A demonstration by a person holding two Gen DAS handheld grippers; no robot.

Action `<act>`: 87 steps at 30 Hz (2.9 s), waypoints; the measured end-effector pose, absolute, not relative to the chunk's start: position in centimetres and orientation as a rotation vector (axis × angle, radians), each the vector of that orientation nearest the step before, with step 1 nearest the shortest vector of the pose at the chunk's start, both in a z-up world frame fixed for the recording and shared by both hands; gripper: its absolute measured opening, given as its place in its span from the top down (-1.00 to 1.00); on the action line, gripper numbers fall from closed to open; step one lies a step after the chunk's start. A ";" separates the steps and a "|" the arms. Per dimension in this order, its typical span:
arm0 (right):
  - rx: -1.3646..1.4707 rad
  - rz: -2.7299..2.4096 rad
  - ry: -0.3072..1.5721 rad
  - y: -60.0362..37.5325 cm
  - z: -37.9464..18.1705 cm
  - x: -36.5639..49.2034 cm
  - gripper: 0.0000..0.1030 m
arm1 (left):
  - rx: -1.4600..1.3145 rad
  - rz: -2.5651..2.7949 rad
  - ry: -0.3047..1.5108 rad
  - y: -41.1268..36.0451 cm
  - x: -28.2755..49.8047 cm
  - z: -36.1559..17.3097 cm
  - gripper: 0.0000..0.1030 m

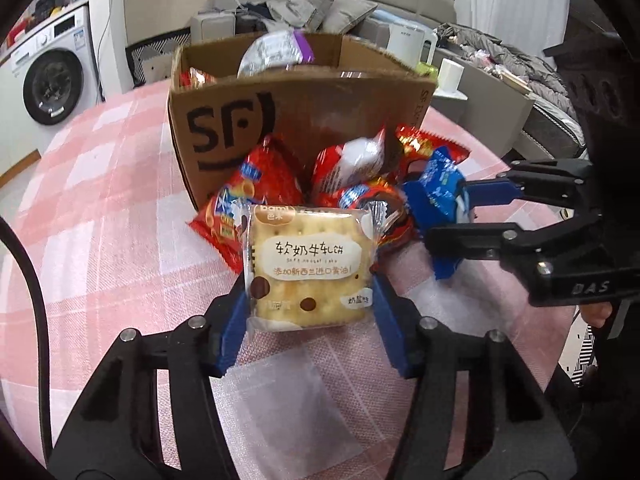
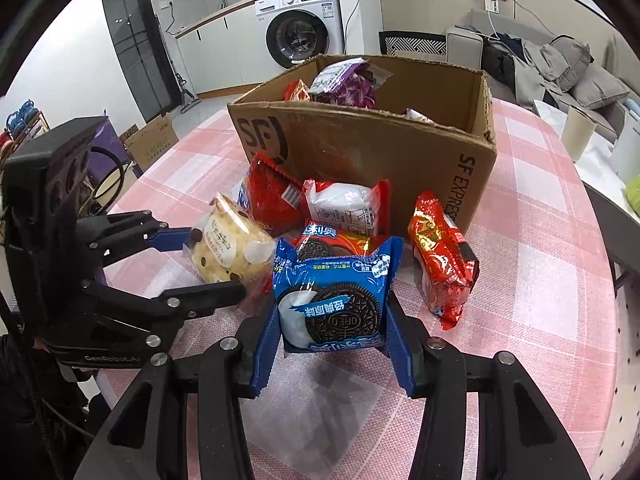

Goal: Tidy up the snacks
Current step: 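Lift both held packs and carry them over the box with both grippers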

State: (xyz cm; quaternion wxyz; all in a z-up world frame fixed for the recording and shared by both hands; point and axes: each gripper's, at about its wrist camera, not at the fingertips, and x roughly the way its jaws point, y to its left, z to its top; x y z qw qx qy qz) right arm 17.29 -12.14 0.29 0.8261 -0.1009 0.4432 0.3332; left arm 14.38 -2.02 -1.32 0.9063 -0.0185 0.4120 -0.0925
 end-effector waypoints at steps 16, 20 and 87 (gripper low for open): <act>-0.166 0.718 0.868 -12.7 2.7 16.3 0.04 | -0.061 -0.170 0.731 -1.4 12.2 2.6 -0.06; -0.135 0.719 0.839 -13.1 3.5 16.2 0.04 | -0.075 -0.163 0.703 -0.8 11.6 3.6 -0.06; 0.049 0.600 0.676 -12.5 9.3 25.6 0.04 | -0.096 -0.006 0.578 3.8 25.5 8.5 -0.06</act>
